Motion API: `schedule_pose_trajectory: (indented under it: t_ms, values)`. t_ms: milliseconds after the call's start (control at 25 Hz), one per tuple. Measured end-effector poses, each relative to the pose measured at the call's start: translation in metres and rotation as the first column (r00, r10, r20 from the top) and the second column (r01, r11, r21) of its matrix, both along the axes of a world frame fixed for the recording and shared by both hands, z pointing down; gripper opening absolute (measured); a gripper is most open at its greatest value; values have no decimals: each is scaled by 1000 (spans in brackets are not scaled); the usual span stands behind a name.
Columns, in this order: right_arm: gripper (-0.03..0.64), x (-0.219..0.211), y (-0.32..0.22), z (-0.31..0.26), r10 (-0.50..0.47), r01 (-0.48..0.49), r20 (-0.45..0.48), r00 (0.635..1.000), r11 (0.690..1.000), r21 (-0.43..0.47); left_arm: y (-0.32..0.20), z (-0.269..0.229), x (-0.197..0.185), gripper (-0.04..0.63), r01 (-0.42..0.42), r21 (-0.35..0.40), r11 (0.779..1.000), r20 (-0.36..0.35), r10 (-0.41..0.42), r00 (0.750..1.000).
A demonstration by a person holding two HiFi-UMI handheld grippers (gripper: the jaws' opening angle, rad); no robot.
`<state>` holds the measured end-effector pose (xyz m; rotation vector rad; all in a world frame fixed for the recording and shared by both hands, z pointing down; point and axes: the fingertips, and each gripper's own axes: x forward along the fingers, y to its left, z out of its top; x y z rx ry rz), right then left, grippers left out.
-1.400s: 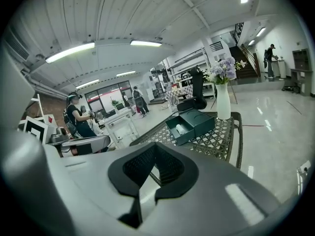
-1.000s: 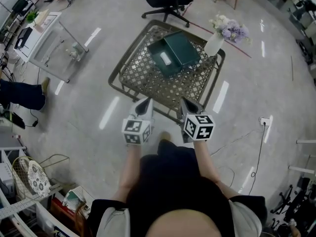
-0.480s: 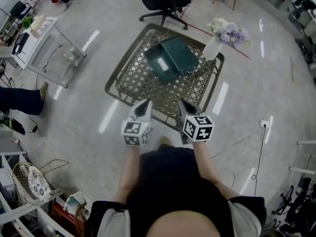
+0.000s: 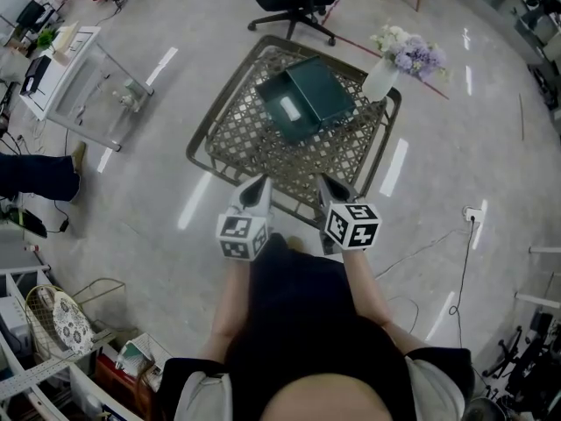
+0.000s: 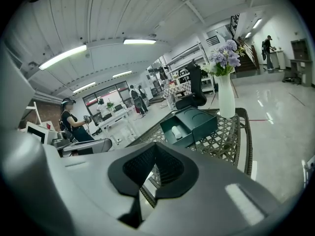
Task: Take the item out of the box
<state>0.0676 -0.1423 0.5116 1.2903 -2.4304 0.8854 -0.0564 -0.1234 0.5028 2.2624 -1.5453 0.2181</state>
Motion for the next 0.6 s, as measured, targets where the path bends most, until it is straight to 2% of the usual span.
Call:
schedule_pose_trajectory:
  t_ms: [600]
  values:
    - [2, -18, 3, 13, -4, 4, -2, 1000, 999, -33, 10, 13, -11, 11, -12, -47, 999, 0, 12, 1000]
